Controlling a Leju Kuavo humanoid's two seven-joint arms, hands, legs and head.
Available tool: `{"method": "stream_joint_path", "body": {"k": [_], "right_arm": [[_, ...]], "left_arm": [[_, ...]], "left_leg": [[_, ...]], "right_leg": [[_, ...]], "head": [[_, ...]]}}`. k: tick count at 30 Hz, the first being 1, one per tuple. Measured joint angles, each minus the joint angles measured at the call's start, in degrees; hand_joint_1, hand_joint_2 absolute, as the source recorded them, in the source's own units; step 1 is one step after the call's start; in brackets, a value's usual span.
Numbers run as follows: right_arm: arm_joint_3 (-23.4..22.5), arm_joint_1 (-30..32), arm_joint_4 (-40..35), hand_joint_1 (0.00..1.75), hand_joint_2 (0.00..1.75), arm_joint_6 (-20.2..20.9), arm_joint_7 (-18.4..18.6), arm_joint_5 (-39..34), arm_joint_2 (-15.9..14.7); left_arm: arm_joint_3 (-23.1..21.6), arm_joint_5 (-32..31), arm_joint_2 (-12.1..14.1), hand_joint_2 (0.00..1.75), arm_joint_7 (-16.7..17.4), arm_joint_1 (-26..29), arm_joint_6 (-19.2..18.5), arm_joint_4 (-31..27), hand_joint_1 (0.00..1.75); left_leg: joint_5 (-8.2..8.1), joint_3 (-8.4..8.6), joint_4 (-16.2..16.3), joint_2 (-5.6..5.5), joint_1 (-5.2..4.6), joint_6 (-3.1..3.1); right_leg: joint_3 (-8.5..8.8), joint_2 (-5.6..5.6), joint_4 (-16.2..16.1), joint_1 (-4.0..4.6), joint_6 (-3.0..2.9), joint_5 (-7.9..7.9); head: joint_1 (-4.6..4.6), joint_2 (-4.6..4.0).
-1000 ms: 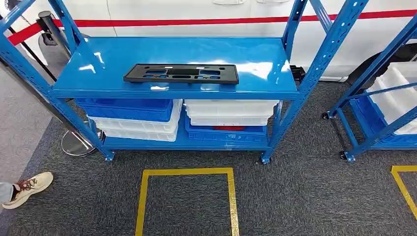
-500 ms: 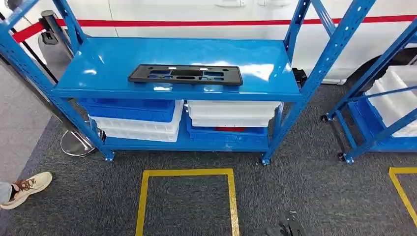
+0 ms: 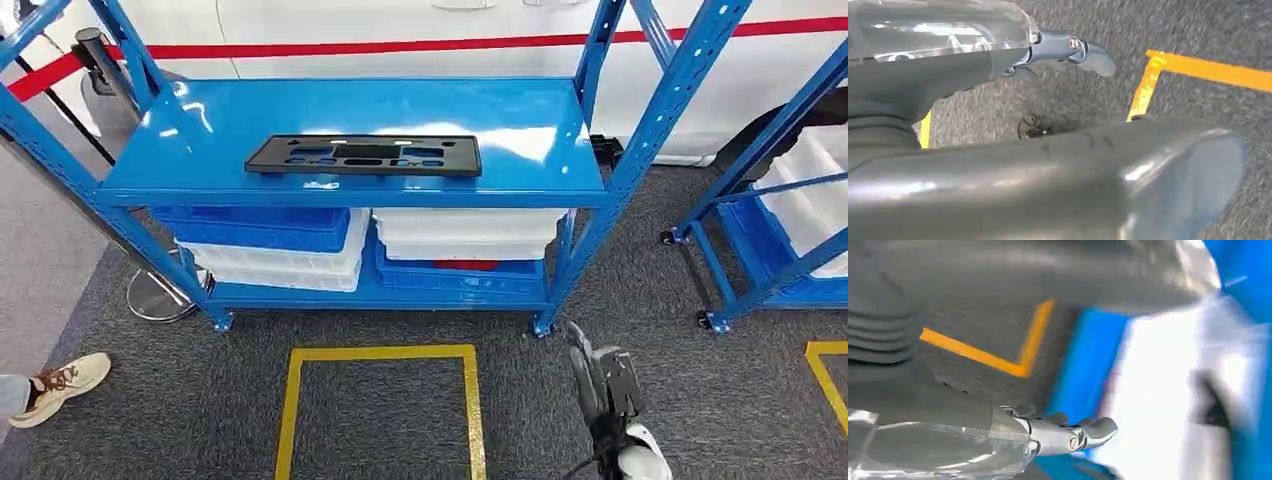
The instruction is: Take the parts from the cabinet and place them on the table.
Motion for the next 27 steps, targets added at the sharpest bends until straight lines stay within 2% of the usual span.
{"method": "stream_joint_path", "body": {"k": [2, 3, 4, 5, 6, 7, 8, 9, 10, 11, 12, 13, 14, 15, 16, 17, 18, 19, 20, 21, 22, 23, 24, 25, 27], "right_arm": [[1.47, -0.52, -3.32, 0.00, 0.00, 0.70, -0.86, -1.40, -0.02], [2.38, -0.63, -5.14, 0.00, 0.00, 1.14, -1.34, -2.08, -0.02], [3.21, -0.65, -6.80, 0.00, 0.00, 1.59, -1.75, -2.91, -0.02], [4.17, -0.72, -8.70, 0.00, 0.00, 2.05, -2.28, -3.71, -0.02], [5.01, -0.92, -10.47, 0.00, 0.00, 2.45, -2.76, -4.44, -0.02], [5.99, -1.16, -12.48, 0.00, 0.00, 2.93, -3.24, -5.22, -0.02], [6.82, -1.48, -14.19, 0.00, 0.00, 3.32, -3.76, -5.92, -0.02], [7.78, -1.89, -16.11, 0.00, 0.00, 3.89, -4.39, -6.75, -0.02], [8.63, -2.03, -17.77, 0.00, 0.00, 4.31, -4.70, -7.41, -0.02], [9.19, -2.02, -18.99, 0.00, 0.00, 4.59, -5.06, -7.90, -0.04], [10.37, -2.05, -21.22, 0.00, 0.00, 5.25, -5.69, -8.73, -0.11], [11.24, -2.15, -22.88, 0.00, 0.00, 5.58, -6.08, -9.32, -0.20], [12.39, -2.26, -25.07, 0.00, 0.00, 6.03, -6.65, -10.12, -0.52], [13.12, -2.61, -26.49, 0.00, 0.00, 6.30, -7.07, -10.67, -0.70], [14.45, -2.94, -28.50, 0.00, 0.00, 6.78, -7.72, -11.52, -0.76], [15.18, -3.08, -29.57, 0.00, 0.00, 7.02, -8.00, -11.96, -0.90], [16.20, -3.05, -31.03, 0.00, 0.00, 7.26, -8.55, -12.64, -1.09], [17.22, -3.04, -32.70, 0.00, 0.00, 7.69, -8.98, -13.42, -1.40], [18.22, -3.09, -34.29, 0.00, 0.00, 8.11, -9.58, -14.13, -1.60], [19.32, -3.22, -36.11, 0.00, 0.00, 8.46, -10.10, -14.91, -1.86], [20.15, -3.40, -37.44, 0.00, 0.00, 8.78, -10.65, -15.54, -2.07], [21.11, -3.63, -38.97, 0.00, 0.00, 9.18, -11.10, -16.30, -2.34], [22.12, -3.85, -40.46, 0.00, 0.00, 9.47, -11.67, -17.00, -2.60], [23.07, -4.12, -41.79, 0.00, 0.00, 9.73, -11.98, -17.64, -2.82], [25.76, -4.50, -44.89, 0.00, 0.00, 10.47, -13.21, -19.44, -3.39]], "left_arm": [[0.75, -0.48, 0.00, 0.00, -0.13, -0.32, 0.05, 0.05, 0.00], [1.22, -0.63, 0.00, 0.00, -0.15, -0.38, 0.09, 0.07, 0.00], [1.57, -0.74, -0.04, 0.00, -0.22, -0.39, 0.09, 0.15, 0.00], [1.97, -1.09, -0.07, 0.00, -0.31, -0.39, 0.11, 0.24, 0.00], [2.39, -1.29, -0.07, 0.00, -0.37, -0.41, 0.11, 0.29, 0.00], [2.86, -1.59, -0.09, 0.00, -0.48, -0.47, 0.11, 0.31, 0.00], [3.24, -1.68, -0.09, 0.00, -0.63, -0.51, 0.20, 0.33, 0.00], [3.83, -1.86, -0.11, 0.00, -0.74, -0.47, 0.28, 0.63, 0.00], [4.31, -2.18, -0.15, 0.00, -0.83, -0.77, 0.33, 0.74, 0.00], [4.65, -2.32, -0.17, 0.00, -0.81, -0.93, 0.42, 0.81, 0.00], [5.19, -2.56, -0.20, 0.00, -0.94, -1.15, 0.48, 0.83, 0.00], [5.75, -2.86, -0.26, 0.00, -0.99, -1.23, 0.57, 0.88, 0.00], [6.10, -3.12, -0.48, 0.00, -1.01, -1.31, 0.70, 0.98, 0.00], [6.47, -3.46, -0.57, 0.00, -1.07, -1.32, 0.81, 1.03, 0.00], [7.02, -3.74, -0.61, 0.00, -1.16, -1.35, 0.99, 1.07, 0.00], [7.49, -3.96, -0.68, 0.00, -1.16, -1.39, 1.05, 1.12, 0.00], [7.81, -4.24, -0.72, 0.00, -1.18, -1.43, 1.14, 1.18, 0.00], [8.39, -4.70, -0.81, 0.00, -1.25, -1.46, 1.16, 1.27, 0.00], [8.84, -4.90, -0.85, 0.00, -1.29, -1.52, 1.16, 1.38, 0.00], [9.33, -5.35, -0.96, 0.00, -1.33, -1.61, 1.16, 1.51, 0.00], [9.66, -5.59, -0.98, 0.00, -1.42, -1.65, 1.16, 1.51, 0.00], [10.03, -5.99, -1.18, 0.00, -1.55, -1.73, 1.16, 1.53, 0.00], [10.42, -6.38, -1.42, 0.00, -1.69, -1.80, 1.16, 1.70, 0.00], [10.89, -6.58, -1.53, 0.00, -1.75, -1.99, 1.16, 1.86, 0.00], [12.07, -7.28, -1.53, 0.00, -1.86, -2.25, 1.14, 1.95, 0.00]], "left_leg": [[-4.35, -5.17, 9.65, 0.36, 0.21, -0.43], [-5.41, -7.46, 13.59, 0.42, 0.21, -0.57], [-5.04, -8.81, 15.32, 0.44, 0.22, -0.59], [-3.12, -8.68, 14.06, 0.45, 0.24, -0.58], [-0.07, -7.31, 10.25, 0.43, 0.24, -0.46], [3.14, -5.32, 5.18, 0.20, 0.24, -0.27], [6.06, -3.16, -0.40, -1.00, 0.31, 0.03], [5.27, -2.81, -1.55, -1.61, 0.12, 0.42], [5.13, -2.40, -2.55, -1.42, 0.06, 0.68], [5.15, -2.55, -2.22, -1.32, 0.02, 0.78], [5.18, -2.70, -2.17, -1.29, -0.10, 1.07], [5.44, -2.62, -2.56, -1.22, 0.08, 1.53], [5.78, -2.29, -3.14, -0.94, 0.45, 2.03], [5.81, -2.11, -3.29, -0.87, 0.39, 2.39], [5.77, -2.10, -3.29, -0.61, 0.31, 2.63], [5.69, -2.08, -3.27, -0.47, 0.22, 2.77], [5.64, -2.08, -3.25, -0.39, 0.13, 2.84], [5.59, -2.07, -3.18, -0.36, 0.04, 2.90], [5.50, -1.97, -3.15, -0.33, -0.05, 2.95], [5.33, -1.78, -3.11, -0.33, -0.19, 2.90], [5.16, -1.46, -3.11, -0.34, -0.27, 2.91], [4.93, -1.07, -3.11, -0.38, -0.41, 2.79], [4.75, -1.05, -3.11, -0.38, -0.52, 2.64], [4.59, -1.29, -2.80, -0.43, -0.76, 2.36], [4.62, -1.38, -3.07, -0.34, -0.45, 1.74]], "right_leg": [[0.15, -0.04, 0.03, 0.14, -0.33, -0.19], [0.21, 0.02, 0.05, 0.19, -0.43, -0.29], [0.32, 0.22, 0.09, 0.19, -0.42, -0.39], [0.56, 0.53, 0.13, 0.18, -0.37, -0.52], [0.84, 1.00, 0.16, 0.17, -0.22, -0.69], [1.18, 1.42, 0.20, 0.17, -0.07, -0.88], [1.44, 1.84, 0.19, 0.15, 0.12, -1.08], [1.39, 1.82, 0.31, 0.47, 0.33, -1.15], [1.01, 2.29, 0.39, 0.40, 0.62, -1.02], [0.85, 2.36, 0.30, 0.33, 0.90, -0.91], [0.82, 2.39, 0.01, 0.18, 1.27, -0.79], [0.90, 2.51, -0.09, 0.39, 1.68, -0.74], [0.77, 1.76, 0.55, 0.14, 1.87, -1.38], [-0.06, 0.42, 2.67, 0.35, 1.94, -2.80], [-2.01, -0.10, 6.65, 0.41, 1.99, -5.10], [-4.29, -0.21, 11.27, 0.40, 2.07, -7.21], [-6.47, -0.25, 15.40, 0.40, 2.14, -8.64], [-7.96, -0.28, 17.89, 0.41, 2.15, -8.85], [-7.97, -0.31, 17.39, 0.42, 2.05, -7.62], [-6.66, -0.32, 14.26, 0.49, 1.79, -5.18], [-4.31, -0.33, 9.51, 0.59, 1.42, -2.35], [-1.44, -0.33, 3.53, 0.81, 0.82, 0.54], [-0.01, -0.34, 1.09, 1.21, 0.35, 0.10], [0.04, -0.36, 0.04, 1.23, 0.33, 0.12], [-0.26, -0.23, 0.30, 1.49, 0.25, 0.03]], "head": [[0.05, 0.00], [0.02, 0.00], [0.02, 0.00], [0.02, 0.00], [0.02, 0.00], [0.02, 0.00], [0.04, 0.00], [0.07, 0.00], [0.00, 0.00], [0.07, 0.00], [0.07, 0.00], [0.09, 0.00], [0.07, 0.00], [0.20, 0.00], [0.22, 0.00], [0.26, 0.00], [0.24, 0.00], [0.22, 0.00], [0.24, 0.00], [0.22, 0.00], [0.26, 0.00], [0.26, 0.00], [0.16, 0.00], [0.13, 0.00], [0.20, 0.00]]}}
